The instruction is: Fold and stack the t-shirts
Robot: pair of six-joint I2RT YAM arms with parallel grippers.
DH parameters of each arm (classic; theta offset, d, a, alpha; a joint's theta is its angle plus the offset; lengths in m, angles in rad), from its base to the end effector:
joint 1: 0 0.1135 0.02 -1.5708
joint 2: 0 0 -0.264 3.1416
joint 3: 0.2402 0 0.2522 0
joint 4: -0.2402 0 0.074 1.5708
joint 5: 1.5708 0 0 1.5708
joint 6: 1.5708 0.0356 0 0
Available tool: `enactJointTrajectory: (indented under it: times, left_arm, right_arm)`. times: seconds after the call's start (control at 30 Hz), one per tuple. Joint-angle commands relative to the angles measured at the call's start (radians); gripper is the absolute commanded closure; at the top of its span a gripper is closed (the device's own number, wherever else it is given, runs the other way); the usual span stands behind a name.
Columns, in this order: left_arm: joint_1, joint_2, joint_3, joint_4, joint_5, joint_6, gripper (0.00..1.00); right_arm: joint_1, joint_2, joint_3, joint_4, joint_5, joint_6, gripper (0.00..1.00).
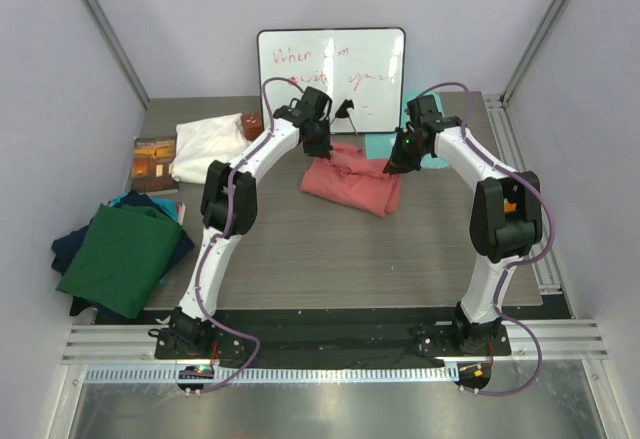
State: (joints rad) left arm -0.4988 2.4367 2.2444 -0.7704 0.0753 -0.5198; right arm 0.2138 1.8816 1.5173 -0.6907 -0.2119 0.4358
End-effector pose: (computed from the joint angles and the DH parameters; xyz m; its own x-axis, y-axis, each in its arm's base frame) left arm 0.4690 -0.2585 0.2068 -0.8812 -0.0840 -0.4652 0.0888 0.9372 -0.3374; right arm 0.3939 0.0932 0.2390 -0.9010 0.2267 -0.3699 0.0789 0.9240 0.3741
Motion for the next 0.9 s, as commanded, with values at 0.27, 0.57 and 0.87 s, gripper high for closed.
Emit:
enactJointTrajectory:
  times: [0.27,0.57,0.87]
  left_arm:
    - [0.017,0.082,0.129,0.191,0.041,-0.034,0.48]
    - [0.039,-0.109,-0.157,0.278,0.018,-0.098,0.44]
    - [0.034,-0.424,-0.525,0.333,-0.109,-0.057,0.47]
  right_arm:
    - [-0.040,0.100,0.030,0.217,0.051,0.052,0.60]
    - [-0.076,0.093,0.055,0.359,0.074,0.127,0.55]
    - [-0.119,0.045,0.075,0.384,0.098,0.172,0.55]
